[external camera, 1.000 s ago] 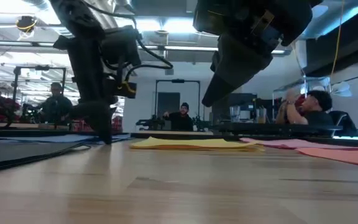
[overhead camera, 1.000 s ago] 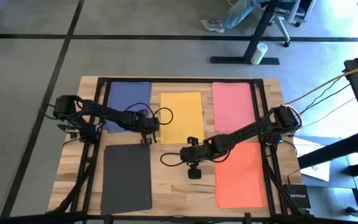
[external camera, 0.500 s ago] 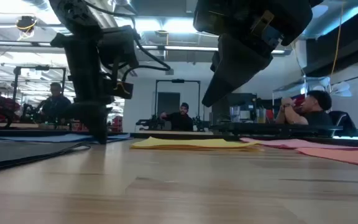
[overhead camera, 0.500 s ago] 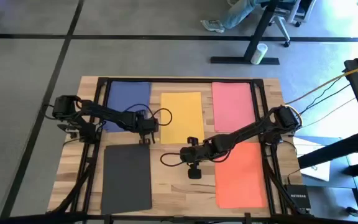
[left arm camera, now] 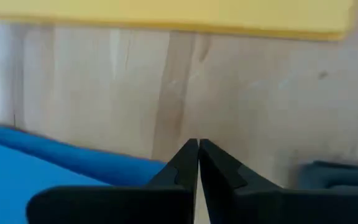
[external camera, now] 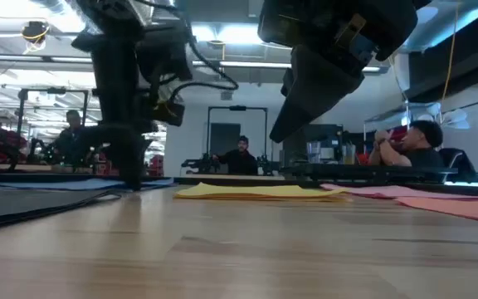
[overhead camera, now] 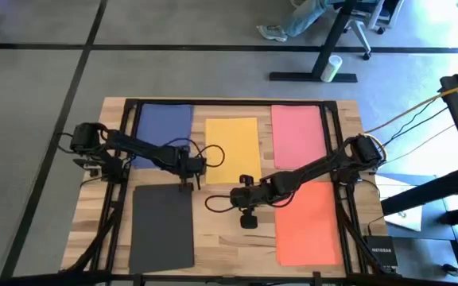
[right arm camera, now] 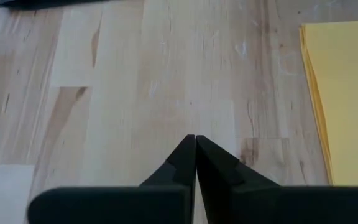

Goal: Organize paper
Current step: Move the black papers to the bottom left of the table

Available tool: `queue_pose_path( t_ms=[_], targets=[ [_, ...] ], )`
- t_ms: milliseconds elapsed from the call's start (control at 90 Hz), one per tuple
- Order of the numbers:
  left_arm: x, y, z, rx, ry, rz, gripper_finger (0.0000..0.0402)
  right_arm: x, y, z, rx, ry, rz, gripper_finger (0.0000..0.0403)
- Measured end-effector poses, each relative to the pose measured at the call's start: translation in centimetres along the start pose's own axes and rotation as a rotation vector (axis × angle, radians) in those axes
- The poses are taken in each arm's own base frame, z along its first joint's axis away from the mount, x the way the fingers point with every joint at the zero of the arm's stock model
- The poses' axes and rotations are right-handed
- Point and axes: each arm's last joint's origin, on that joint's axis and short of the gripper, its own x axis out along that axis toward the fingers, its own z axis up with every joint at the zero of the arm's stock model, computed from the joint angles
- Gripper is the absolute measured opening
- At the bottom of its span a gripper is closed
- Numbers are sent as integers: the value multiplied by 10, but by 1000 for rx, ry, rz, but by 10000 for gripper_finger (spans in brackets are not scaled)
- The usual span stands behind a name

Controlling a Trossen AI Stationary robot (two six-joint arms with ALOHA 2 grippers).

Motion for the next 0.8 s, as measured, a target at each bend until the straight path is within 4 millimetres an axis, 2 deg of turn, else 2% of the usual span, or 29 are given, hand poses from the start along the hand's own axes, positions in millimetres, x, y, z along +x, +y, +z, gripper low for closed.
queue_pose_path(
  t_ms=[222,456,800],
  targets=[
    [4,17,1,-29,0,117,0,0,0,0,0,1,2,0],
    [7,33,2,-45,10,139,0,0,0,0,0,0,2,0],
    [8,38,2,-93,13,100,0,0,0,0,3,4,2,0]
  ],
)
